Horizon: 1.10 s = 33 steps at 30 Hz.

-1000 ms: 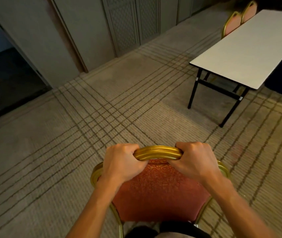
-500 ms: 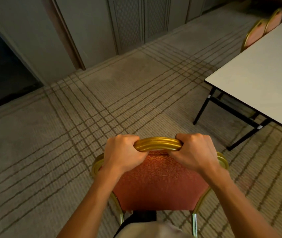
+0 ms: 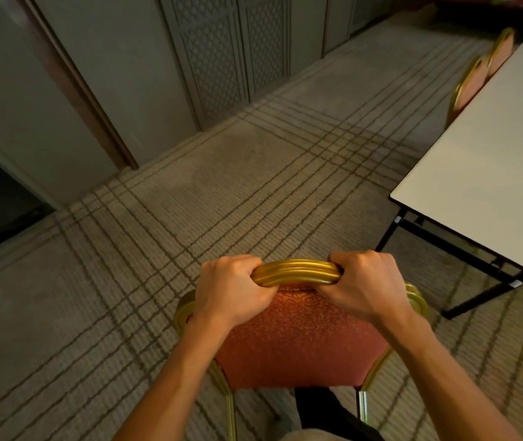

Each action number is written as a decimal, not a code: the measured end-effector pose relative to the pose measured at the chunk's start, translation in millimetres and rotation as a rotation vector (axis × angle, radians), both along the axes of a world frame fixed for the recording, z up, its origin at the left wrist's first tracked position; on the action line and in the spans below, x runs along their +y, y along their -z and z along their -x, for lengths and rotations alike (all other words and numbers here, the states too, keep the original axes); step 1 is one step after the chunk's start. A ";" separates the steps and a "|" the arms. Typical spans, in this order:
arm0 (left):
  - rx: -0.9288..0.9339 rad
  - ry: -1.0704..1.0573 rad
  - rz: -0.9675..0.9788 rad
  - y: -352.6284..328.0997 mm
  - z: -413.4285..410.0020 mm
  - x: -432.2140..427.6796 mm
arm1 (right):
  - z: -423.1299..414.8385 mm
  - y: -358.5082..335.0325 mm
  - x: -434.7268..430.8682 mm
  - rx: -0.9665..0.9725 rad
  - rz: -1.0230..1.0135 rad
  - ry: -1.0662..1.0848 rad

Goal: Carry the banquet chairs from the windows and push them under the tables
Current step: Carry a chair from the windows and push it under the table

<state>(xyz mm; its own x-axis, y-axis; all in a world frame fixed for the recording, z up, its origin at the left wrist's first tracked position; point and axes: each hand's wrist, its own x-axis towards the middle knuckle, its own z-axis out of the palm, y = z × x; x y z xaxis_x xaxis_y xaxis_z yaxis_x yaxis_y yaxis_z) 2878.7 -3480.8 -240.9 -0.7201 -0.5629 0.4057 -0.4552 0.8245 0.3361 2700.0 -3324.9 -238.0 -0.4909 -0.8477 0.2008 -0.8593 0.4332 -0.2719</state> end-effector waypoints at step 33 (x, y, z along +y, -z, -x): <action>-0.019 0.352 -0.078 24.8 482.5 -470.3 | 427.2 25.3 -421.9 0.049 0.105 0.260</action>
